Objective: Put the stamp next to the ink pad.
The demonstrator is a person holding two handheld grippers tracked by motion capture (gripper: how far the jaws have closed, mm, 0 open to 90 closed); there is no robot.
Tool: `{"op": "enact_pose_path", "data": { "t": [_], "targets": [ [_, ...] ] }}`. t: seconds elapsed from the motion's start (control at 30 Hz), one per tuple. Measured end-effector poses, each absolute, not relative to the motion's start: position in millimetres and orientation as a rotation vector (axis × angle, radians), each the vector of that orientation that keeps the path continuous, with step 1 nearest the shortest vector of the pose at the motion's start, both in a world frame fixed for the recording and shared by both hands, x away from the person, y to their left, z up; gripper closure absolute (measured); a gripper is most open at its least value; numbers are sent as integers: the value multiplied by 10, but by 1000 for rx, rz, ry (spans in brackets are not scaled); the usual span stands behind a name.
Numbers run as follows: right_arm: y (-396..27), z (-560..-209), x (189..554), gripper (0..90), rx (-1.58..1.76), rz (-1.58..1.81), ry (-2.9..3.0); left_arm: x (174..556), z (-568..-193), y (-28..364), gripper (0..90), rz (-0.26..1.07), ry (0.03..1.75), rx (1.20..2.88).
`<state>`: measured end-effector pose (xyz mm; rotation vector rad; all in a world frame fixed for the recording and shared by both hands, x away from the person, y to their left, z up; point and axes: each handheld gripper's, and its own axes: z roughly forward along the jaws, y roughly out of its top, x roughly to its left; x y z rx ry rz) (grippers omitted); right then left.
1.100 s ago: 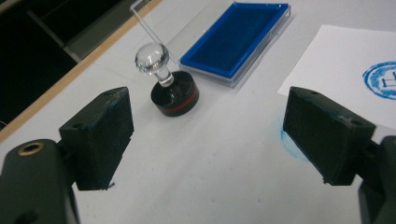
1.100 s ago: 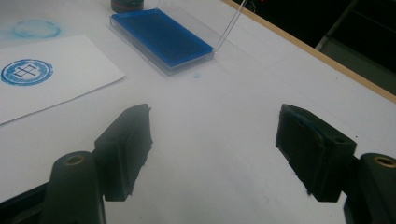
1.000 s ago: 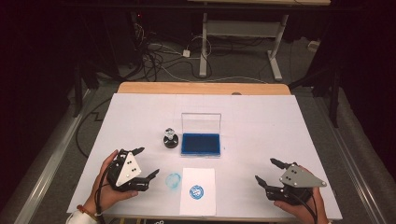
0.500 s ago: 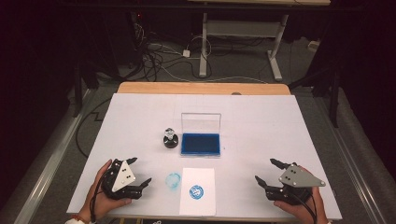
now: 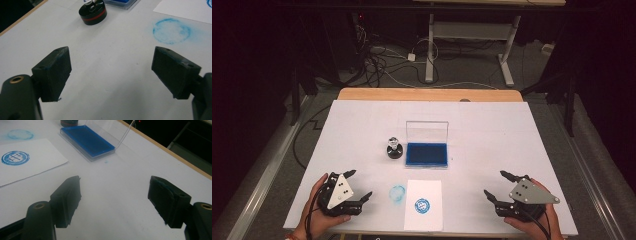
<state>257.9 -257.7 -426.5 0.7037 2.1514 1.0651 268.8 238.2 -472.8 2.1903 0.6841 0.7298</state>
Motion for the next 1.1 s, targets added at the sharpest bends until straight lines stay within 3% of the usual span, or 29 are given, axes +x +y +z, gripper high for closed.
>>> {"op": "enact_pose_path", "data": {
  "t": [1.1],
  "targets": [
    [-2600,-4302,2629,261,725,1072,2161,2743,-4735,2348,159,715,711,2206]
  ]
}}
